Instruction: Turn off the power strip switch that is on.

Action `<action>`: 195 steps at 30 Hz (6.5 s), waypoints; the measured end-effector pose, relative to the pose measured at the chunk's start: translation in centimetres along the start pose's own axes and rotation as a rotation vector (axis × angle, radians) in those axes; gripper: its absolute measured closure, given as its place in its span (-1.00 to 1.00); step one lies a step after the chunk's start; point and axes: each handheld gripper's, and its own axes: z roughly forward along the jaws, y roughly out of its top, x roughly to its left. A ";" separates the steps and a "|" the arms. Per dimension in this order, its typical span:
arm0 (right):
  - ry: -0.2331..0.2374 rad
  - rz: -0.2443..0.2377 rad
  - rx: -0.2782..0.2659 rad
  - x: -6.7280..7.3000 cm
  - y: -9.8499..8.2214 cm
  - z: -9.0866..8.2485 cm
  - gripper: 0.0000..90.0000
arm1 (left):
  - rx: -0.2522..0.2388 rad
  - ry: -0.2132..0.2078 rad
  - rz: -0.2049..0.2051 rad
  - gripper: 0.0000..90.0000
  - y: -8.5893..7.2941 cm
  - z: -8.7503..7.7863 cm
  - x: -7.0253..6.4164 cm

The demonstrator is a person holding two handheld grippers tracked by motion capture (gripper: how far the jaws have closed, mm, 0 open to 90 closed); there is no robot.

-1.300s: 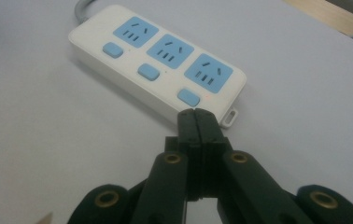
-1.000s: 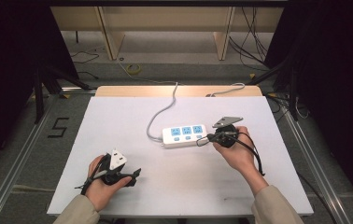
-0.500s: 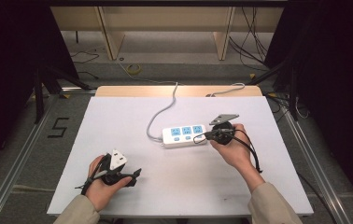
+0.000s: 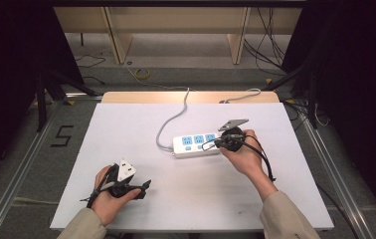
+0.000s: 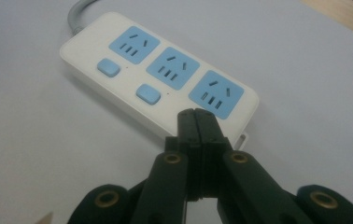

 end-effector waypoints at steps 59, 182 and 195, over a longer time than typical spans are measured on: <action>0.007 0.035 0.131 -0.2 2.0 3.3 1.00 | -0.003 -0.005 0.006 -0.64 0.1 0.1 -0.1; -0.036 0.061 0.118 -0.7 -0.1 0.4 1.00 | -0.002 0.007 0.004 -0.64 0.0 0.0 -0.1; -0.029 0.083 0.100 -1.2 -1.7 -0.8 1.00 | -0.002 0.008 0.000 -0.64 -0.1 -0.1 -0.1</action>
